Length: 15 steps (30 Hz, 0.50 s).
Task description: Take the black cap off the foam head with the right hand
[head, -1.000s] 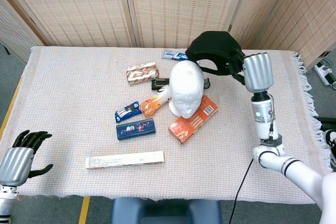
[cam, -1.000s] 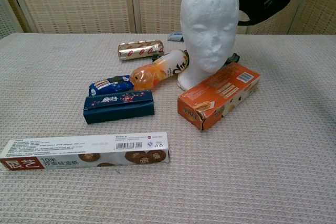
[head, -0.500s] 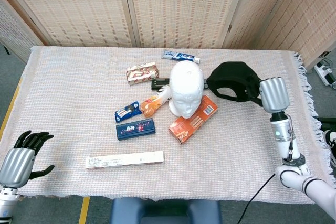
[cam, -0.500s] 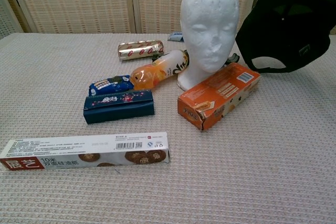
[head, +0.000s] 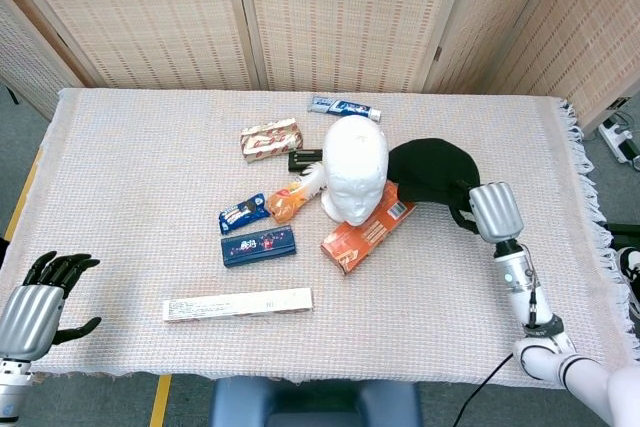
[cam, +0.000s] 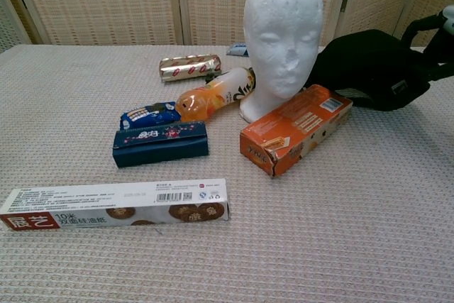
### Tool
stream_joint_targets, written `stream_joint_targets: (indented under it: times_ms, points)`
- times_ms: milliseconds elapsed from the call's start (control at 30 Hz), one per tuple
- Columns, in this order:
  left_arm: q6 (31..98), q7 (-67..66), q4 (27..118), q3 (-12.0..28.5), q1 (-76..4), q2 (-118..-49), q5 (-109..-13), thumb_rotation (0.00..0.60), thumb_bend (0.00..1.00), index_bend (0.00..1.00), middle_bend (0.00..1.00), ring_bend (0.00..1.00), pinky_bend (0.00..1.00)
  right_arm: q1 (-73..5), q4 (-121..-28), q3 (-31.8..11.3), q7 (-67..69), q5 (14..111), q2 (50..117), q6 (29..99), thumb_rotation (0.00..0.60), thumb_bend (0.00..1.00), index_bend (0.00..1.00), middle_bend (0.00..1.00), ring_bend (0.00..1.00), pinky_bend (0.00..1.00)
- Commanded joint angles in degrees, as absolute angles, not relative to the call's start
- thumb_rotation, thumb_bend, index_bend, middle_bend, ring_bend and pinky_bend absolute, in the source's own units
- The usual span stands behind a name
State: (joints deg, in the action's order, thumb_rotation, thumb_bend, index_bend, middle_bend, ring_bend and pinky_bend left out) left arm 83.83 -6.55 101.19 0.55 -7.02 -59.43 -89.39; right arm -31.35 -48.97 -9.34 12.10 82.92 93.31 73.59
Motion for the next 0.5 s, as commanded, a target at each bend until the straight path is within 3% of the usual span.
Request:
stream_joint_targets:
  times_ms: [33, 133, 233, 333, 500]
  points:
    - [83.83, -6.48, 101.09, 0.56, -7.03, -59.49, -89.41, 0.600, 0.08, 0.27, 0.24, 0.21, 0.14, -30.76, -52.21, -9.15, 10.88, 82.16, 91.64, 72.33, 0.412, 0.01, 0.29, 0.75, 0.73, 1.00]
    - [83.92, -6.27, 100.95, 0.59, -7.00, -59.68, -89.44, 0.600, 0.08, 0.27, 0.24, 0.21, 0.14, -29.79, -56.81, -9.07, 9.91, 81.42, 89.08, 71.77, 0.312, 0.00, 0.12, 0.55, 0.58, 0.89]
    - [83.85, -6.09, 100.67, 0.56, -6.98, -59.80, -89.38, 0.600, 0.08, 0.27, 0.24, 0.21, 0.14, -28.17, -61.88, -8.87, 7.71, 80.64, 86.17, 72.26, 0.278, 0.00, 0.04, 0.43, 0.43, 0.69]
    - [83.77, -5.86, 100.38, 0.58, -7.00, -59.86, -89.31, 0.600, 0.08, 0.27, 0.24, 0.21, 0.14, -25.94, -66.81, -8.58, 4.87, 80.12, 83.21, 74.27, 0.277, 0.00, 0.03, 0.41, 0.37, 0.62]
    - [83.98, -5.59, 99.35, 0.85, -7.02, -60.52, -89.14, 0.600, 0.08, 0.27, 0.24, 0.21, 0.14, -21.12, -75.92, -7.42, 1.51, 79.43, 77.38, 78.37, 0.283, 0.00, 0.11, 0.40, 0.33, 0.61]
